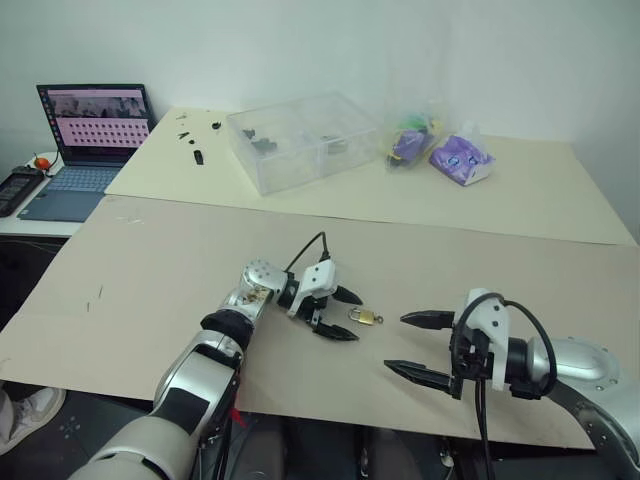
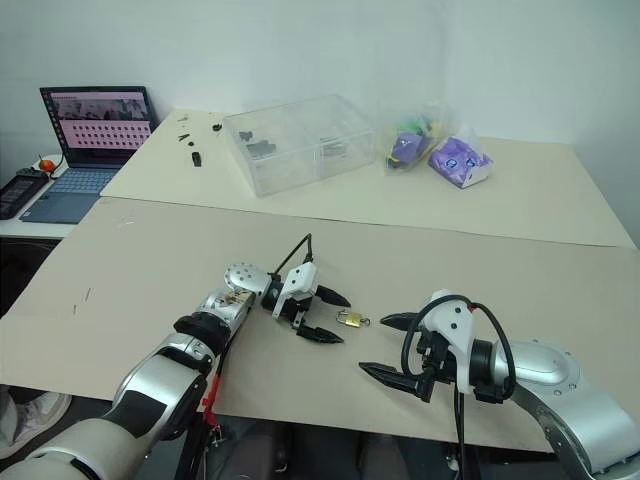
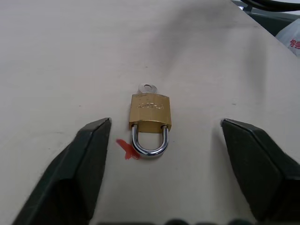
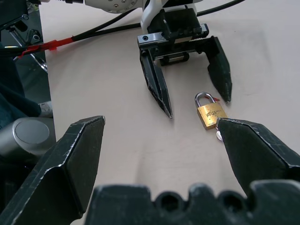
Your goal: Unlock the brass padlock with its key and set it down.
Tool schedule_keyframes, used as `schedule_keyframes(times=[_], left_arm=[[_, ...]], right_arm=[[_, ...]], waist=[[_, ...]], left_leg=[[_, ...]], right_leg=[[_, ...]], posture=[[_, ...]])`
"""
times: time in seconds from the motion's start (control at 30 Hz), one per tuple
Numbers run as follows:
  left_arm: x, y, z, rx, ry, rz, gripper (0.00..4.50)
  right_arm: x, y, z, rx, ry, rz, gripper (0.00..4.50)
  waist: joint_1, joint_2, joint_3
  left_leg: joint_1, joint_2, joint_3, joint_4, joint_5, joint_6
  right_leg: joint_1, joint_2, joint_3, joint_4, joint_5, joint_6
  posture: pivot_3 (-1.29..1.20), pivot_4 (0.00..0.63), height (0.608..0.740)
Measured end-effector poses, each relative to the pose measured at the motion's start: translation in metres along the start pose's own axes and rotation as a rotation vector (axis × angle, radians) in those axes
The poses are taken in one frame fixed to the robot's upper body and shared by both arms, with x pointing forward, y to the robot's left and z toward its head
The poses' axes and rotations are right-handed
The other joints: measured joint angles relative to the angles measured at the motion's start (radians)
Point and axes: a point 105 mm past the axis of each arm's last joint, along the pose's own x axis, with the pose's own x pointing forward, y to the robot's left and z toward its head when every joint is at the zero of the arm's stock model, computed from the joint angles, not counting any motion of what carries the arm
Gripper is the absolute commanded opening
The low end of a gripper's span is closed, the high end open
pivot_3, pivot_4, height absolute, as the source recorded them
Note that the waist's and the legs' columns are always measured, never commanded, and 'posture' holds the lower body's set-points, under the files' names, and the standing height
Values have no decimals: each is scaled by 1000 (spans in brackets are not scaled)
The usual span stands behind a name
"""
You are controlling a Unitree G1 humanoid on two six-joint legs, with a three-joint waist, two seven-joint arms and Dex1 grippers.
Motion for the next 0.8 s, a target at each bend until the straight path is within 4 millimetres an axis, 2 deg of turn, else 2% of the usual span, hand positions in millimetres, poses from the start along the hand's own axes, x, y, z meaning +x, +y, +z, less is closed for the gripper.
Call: schedule_keyframes(times=[0.33, 0.8], left_arm=[[9, -3, 4, 8, 0, -42, 3230], [11, -2, 5, 5, 24, -40, 3230]], right_arm=[[1, 0, -1, 11, -6, -9, 4500], [1, -1, -1, 13, -10, -22, 4500]], waist=[[-4, 0, 0], [-6, 0, 0]], left_leg=[[-1, 0, 0, 0, 0, 0], [-1, 0, 0, 0, 0, 0]], right_leg=[[-1, 0, 0, 0, 0, 0], [-1, 0, 0, 0, 0, 0]], posture=[[0, 150, 726], [0, 150, 726]])
